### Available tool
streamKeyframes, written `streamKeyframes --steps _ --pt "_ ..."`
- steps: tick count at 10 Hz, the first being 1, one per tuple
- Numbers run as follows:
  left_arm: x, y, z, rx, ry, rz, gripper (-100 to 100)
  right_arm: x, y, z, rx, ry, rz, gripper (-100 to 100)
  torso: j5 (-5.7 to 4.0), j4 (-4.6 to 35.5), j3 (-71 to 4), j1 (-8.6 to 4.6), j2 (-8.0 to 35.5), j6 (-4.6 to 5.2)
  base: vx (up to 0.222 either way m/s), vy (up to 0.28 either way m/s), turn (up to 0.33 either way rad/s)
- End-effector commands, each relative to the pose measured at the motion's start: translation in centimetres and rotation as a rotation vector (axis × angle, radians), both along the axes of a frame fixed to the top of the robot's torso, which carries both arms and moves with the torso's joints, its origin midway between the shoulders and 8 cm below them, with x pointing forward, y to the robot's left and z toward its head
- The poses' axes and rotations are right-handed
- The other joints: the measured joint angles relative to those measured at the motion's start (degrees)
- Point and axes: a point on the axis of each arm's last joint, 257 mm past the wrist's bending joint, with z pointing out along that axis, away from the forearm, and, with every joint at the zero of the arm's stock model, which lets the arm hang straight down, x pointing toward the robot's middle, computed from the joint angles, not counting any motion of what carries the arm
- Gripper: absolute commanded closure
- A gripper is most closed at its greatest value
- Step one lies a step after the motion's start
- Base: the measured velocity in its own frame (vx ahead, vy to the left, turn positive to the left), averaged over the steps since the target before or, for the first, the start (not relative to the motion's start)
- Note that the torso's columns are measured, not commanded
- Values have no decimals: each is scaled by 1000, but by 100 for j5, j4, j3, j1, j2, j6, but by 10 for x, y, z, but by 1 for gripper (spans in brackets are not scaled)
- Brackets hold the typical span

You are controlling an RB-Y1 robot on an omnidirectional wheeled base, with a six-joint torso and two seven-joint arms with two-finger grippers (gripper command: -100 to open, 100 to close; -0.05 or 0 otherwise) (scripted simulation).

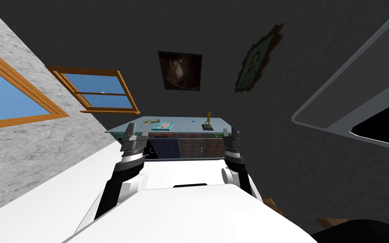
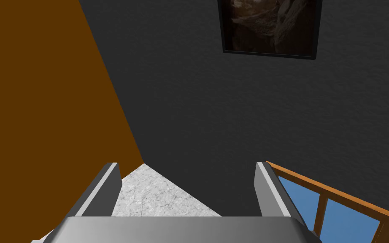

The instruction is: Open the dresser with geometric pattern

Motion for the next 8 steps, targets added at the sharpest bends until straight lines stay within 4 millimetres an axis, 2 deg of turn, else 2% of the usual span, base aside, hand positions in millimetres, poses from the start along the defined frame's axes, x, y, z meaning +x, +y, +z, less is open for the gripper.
streamKeyframes --steps 1,8 --pt "0 0 0 0 0 0 0 0 0 0 0 0 0 0 0 235 -467 0 232 0 0 0 0" --pt "0 0 0 0 0 0 0 0 0 0 0 0 0 0 0 3114 -6227 0 3116 0 0 0 0"
